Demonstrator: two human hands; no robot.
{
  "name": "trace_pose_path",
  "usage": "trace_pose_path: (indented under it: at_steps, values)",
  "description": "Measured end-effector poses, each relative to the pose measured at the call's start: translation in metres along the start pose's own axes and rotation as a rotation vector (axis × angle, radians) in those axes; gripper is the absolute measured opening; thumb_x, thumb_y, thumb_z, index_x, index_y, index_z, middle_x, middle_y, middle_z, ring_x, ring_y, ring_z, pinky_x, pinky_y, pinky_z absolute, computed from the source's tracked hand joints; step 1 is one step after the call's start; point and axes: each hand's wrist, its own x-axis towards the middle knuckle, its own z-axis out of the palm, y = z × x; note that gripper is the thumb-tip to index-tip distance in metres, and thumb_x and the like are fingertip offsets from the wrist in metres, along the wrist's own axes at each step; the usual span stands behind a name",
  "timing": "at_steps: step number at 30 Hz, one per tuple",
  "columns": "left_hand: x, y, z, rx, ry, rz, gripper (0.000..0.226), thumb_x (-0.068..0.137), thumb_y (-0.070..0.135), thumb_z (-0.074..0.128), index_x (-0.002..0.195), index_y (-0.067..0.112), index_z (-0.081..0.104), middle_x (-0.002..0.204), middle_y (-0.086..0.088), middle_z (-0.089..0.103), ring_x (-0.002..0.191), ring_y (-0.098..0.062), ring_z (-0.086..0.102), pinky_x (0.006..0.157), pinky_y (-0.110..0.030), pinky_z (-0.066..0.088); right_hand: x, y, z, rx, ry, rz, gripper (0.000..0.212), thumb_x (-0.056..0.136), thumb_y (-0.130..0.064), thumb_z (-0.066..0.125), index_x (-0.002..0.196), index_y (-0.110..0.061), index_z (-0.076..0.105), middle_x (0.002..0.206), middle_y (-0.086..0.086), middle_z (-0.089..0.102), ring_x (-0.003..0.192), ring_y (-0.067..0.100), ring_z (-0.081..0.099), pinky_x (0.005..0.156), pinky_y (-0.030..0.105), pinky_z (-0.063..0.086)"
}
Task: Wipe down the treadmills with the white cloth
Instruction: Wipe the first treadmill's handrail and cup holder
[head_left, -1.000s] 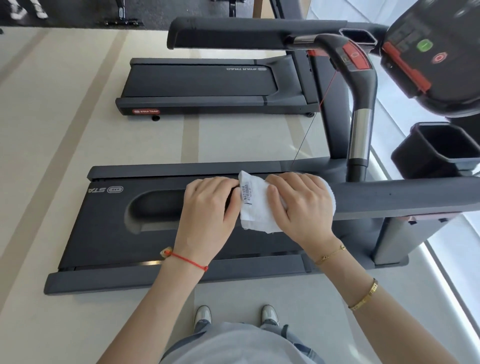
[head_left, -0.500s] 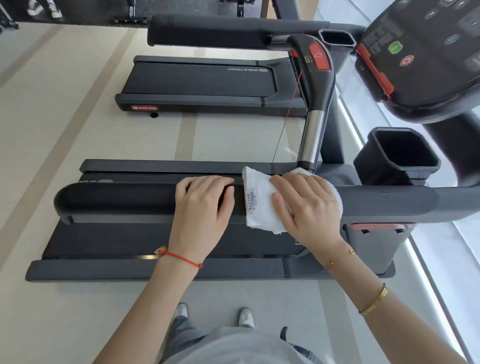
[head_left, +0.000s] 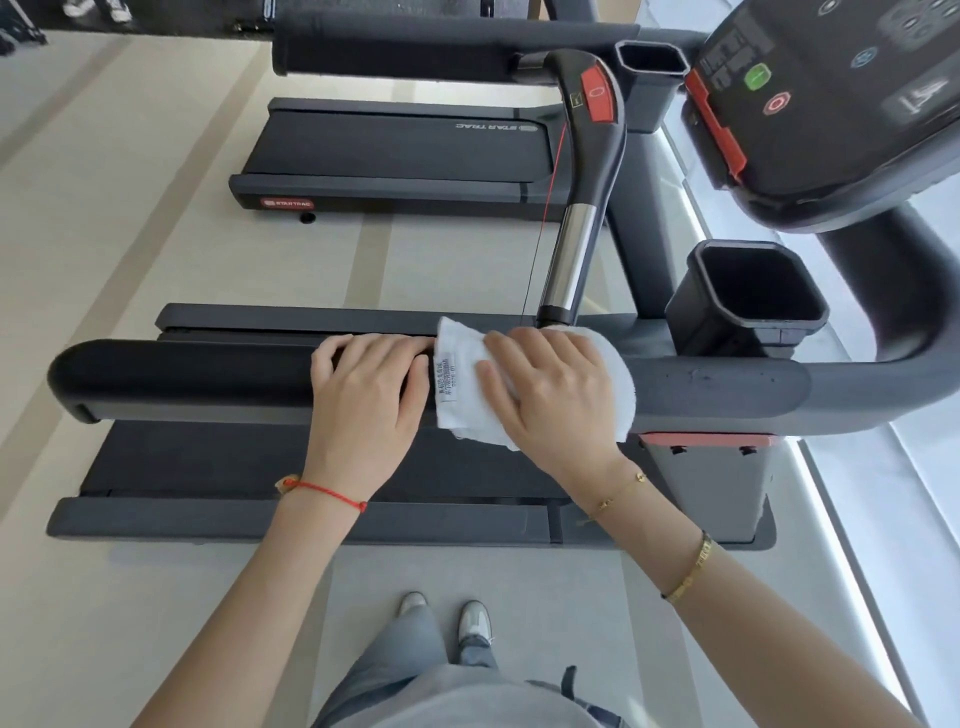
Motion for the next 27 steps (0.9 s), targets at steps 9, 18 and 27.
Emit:
trace_pose_path:
  at_steps: [9,18,27]
  values:
    - [0.001,-0.001,-0.006,-0.022,-0.064,-0.005,0.034,0.103,0.028,0.036,0.116,0.024,0.067,0.111,0.013,0.069,0.107,-0.013,0.060,0.108,-0.034,0.027,-0.014,0.048,-0.022,-0.034,-0.004,0.075,0.029,0.100,-0.031,0.045,0.092,-0.018,0.070,0.081,-0.003,0.067,0.074,0.023,0.060,0.072,0.035,0.045]
    - [-0.001,-0.012,-0.017,-0.054,-0.117,0.010,0.033,0.101,0.026,0.042,0.121,0.013,0.064,0.121,0.001,0.066,0.119,-0.020,0.056,0.112,-0.040,0.031,0.003,0.009,-0.005,-0.038,-0.086,-0.063,0.035,0.103,-0.033,0.036,0.100,-0.017,0.068,0.089,-0.002,0.066,0.076,0.023,0.059,0.073,0.033,0.044]
    - [-0.011,-0.058,-0.039,0.025,-0.069,-0.103,0.032,0.100,0.025,0.043,0.120,0.013,0.066,0.122,0.000,0.066,0.123,-0.022,0.055,0.116,-0.049,0.025,0.046,-0.031,0.003,-0.063,-0.404,-0.125,0.052,0.099,-0.051,0.011,0.087,-0.023,0.053,0.067,-0.004,0.056,0.058,0.024,0.055,0.048,0.032,0.025]
